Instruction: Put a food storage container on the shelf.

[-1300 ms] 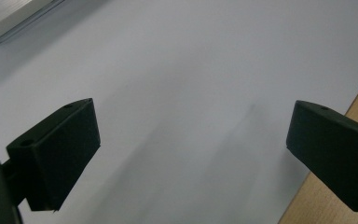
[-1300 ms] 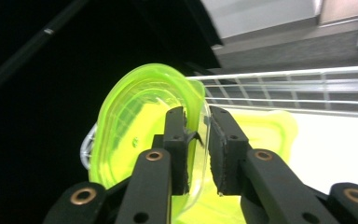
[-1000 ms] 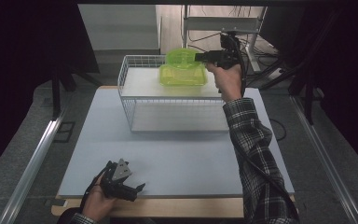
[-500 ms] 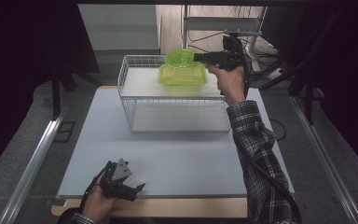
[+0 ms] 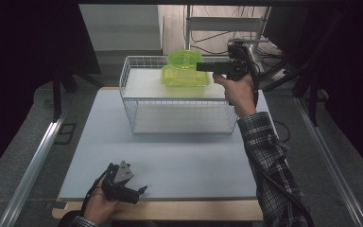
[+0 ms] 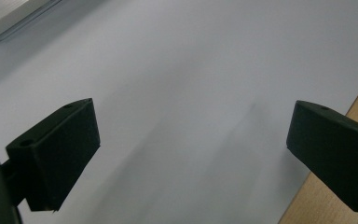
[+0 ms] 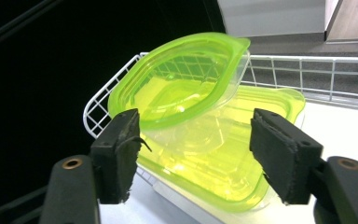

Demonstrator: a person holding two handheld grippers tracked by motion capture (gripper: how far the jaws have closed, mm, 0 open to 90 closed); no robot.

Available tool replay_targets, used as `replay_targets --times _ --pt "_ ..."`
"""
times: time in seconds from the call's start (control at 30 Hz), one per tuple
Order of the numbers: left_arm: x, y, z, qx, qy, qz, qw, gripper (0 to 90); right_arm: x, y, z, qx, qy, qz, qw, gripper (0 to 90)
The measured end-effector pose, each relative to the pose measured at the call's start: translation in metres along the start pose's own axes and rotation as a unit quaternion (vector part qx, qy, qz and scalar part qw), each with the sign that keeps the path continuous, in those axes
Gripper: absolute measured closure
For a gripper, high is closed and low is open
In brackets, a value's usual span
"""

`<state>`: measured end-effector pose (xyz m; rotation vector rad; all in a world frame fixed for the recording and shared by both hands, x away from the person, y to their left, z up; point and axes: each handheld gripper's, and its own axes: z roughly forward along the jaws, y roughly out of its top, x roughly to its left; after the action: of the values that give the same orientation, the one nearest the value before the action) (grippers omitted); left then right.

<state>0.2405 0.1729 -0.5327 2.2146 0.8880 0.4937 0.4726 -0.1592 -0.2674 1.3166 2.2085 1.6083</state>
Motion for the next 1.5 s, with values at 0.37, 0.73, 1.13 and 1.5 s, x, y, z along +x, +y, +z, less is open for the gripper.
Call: replay_targets --times 0.37,0.73,1.13,1.5 --pt "-0.001 0.0 0.0 0.001 -0.001 0.0 1.0 2.3 0.004 -0.017 -0.005 0.012 0.012 -0.022 0.9996 25.5" --pt "0.0 0.0 0.0 -0.002 -0.001 0.002 1.0 2.3 0.004 -0.037 -0.009 0.02 0.012 -0.044 0.9988 19.1" --pt "0.001 0.002 -0.001 -0.001 -0.015 -0.013 0.9998 2.3 0.006 -0.055 -0.013 0.022 0.013 -0.068 0.9974 13.8" --pt "0.002 0.003 -0.003 0.003 -0.03 -0.032 0.999 2.7 0.009 -0.079 -0.018 0.031 0.026 -0.083 0.9957 8.4"
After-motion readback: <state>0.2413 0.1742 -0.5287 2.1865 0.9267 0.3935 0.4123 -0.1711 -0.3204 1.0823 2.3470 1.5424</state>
